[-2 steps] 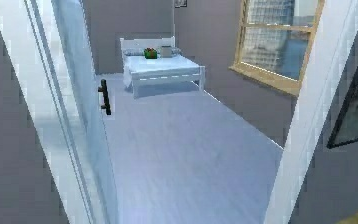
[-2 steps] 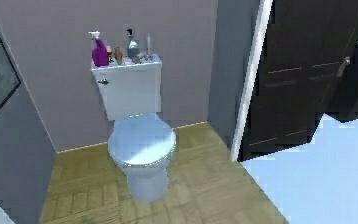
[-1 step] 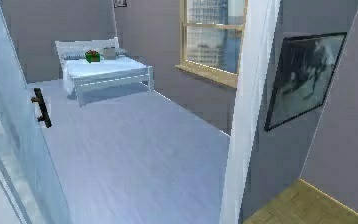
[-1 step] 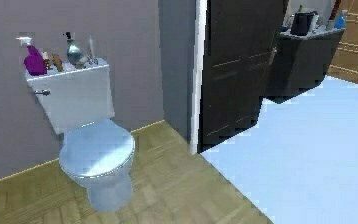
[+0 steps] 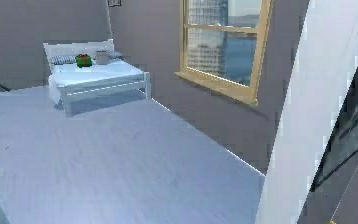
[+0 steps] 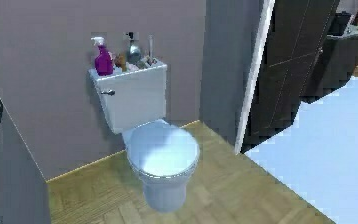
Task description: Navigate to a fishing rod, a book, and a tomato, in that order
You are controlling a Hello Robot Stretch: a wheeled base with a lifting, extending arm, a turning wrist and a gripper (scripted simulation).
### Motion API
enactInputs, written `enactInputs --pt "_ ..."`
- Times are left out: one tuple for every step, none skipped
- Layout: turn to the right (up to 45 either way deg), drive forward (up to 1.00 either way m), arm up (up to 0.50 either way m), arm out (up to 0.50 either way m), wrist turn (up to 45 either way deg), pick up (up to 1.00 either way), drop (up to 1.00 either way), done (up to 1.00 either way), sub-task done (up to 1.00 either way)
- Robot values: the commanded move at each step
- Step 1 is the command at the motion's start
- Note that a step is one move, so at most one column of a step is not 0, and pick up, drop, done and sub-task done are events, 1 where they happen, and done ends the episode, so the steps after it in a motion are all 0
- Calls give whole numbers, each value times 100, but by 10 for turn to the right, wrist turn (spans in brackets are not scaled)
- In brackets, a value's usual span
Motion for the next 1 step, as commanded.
enactInputs --pt "-120 0 0 0 0 0 0 0 0"
